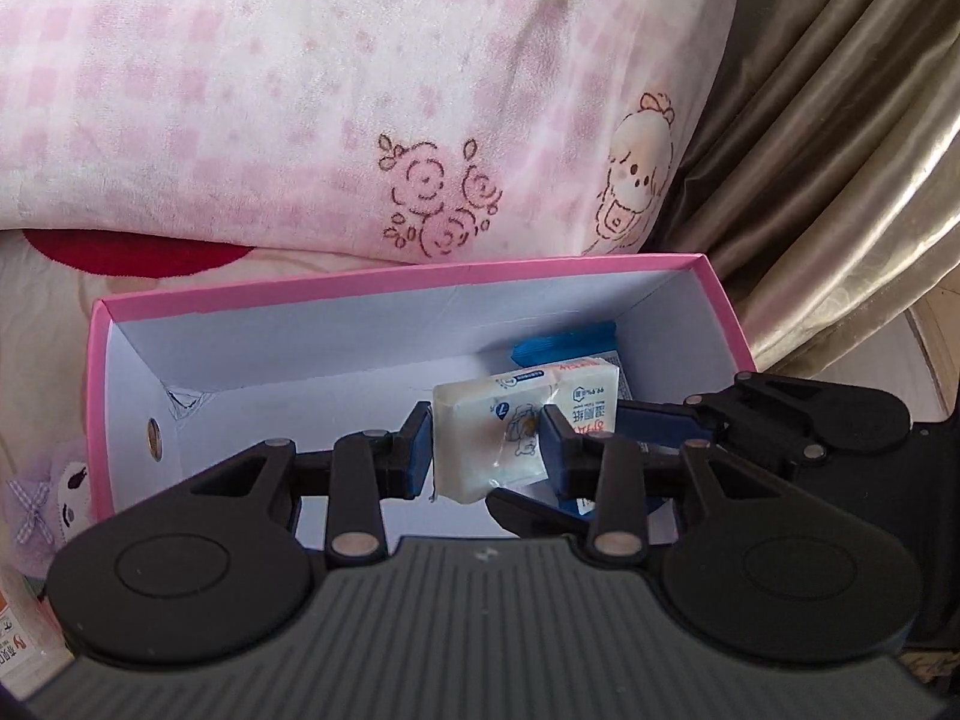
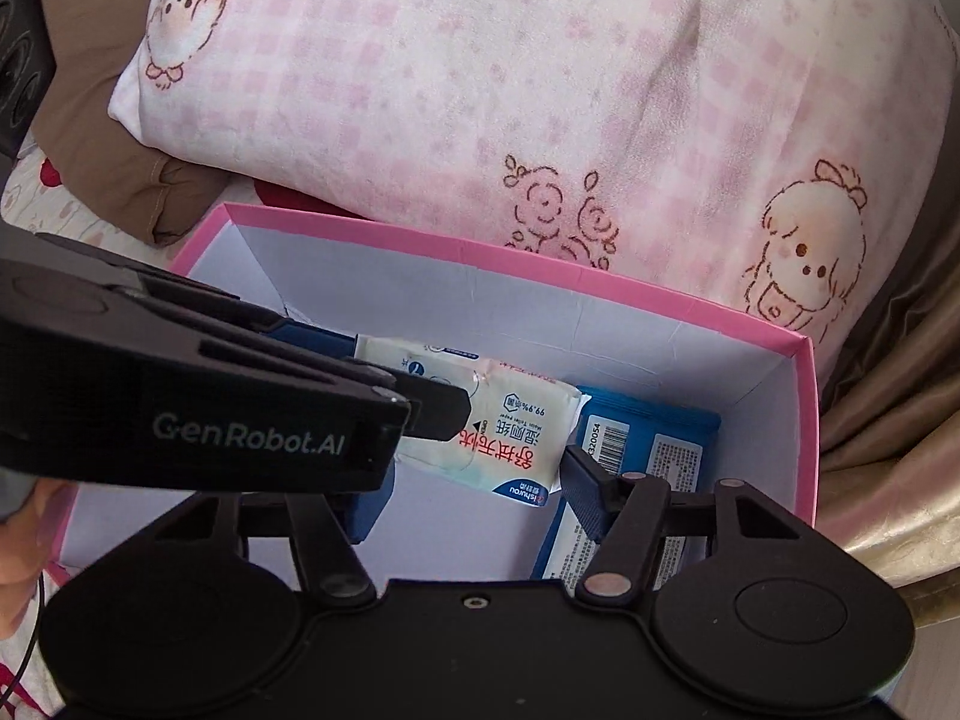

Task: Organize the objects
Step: 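Carry the white tissue pack with the left gripper into the pink box, then open the left gripper to drop the tissue pack beside the blue pack, then move the left gripper out of the box down onto the green yarn ball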

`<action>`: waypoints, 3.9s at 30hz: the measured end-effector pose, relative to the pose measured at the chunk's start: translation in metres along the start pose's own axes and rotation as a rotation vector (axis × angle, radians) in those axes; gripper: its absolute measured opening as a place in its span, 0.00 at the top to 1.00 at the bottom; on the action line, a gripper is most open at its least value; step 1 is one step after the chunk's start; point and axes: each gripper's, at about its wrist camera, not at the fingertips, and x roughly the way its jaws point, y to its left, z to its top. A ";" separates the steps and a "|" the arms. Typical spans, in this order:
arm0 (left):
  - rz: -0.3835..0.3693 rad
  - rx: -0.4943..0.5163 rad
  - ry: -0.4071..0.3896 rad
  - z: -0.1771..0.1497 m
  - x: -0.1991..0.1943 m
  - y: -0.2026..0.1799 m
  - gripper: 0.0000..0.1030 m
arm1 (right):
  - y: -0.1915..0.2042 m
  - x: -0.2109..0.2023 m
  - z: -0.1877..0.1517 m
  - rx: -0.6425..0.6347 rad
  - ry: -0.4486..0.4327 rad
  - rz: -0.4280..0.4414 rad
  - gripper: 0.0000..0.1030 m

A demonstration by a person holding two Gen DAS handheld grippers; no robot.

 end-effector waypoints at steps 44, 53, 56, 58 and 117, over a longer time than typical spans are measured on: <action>0.055 0.016 -0.017 -0.015 -0.030 0.007 0.65 | 0.015 -0.013 -0.019 0.226 -0.012 -0.043 0.80; 0.105 0.064 0.060 -0.032 -0.098 0.014 0.56 | 0.051 -0.087 -0.029 0.183 -0.085 -0.048 0.76; 0.110 0.093 0.064 -0.039 -0.129 0.014 0.52 | 0.063 -0.105 -0.032 0.176 -0.110 -0.037 0.71; 0.102 0.100 0.063 -0.043 -0.151 0.015 0.49 | 0.074 -0.120 -0.033 0.162 -0.129 -0.038 0.64; 0.257 0.051 -0.104 -0.148 -0.350 0.177 0.06 | 0.326 -0.167 -0.034 -0.259 -0.152 0.244 0.05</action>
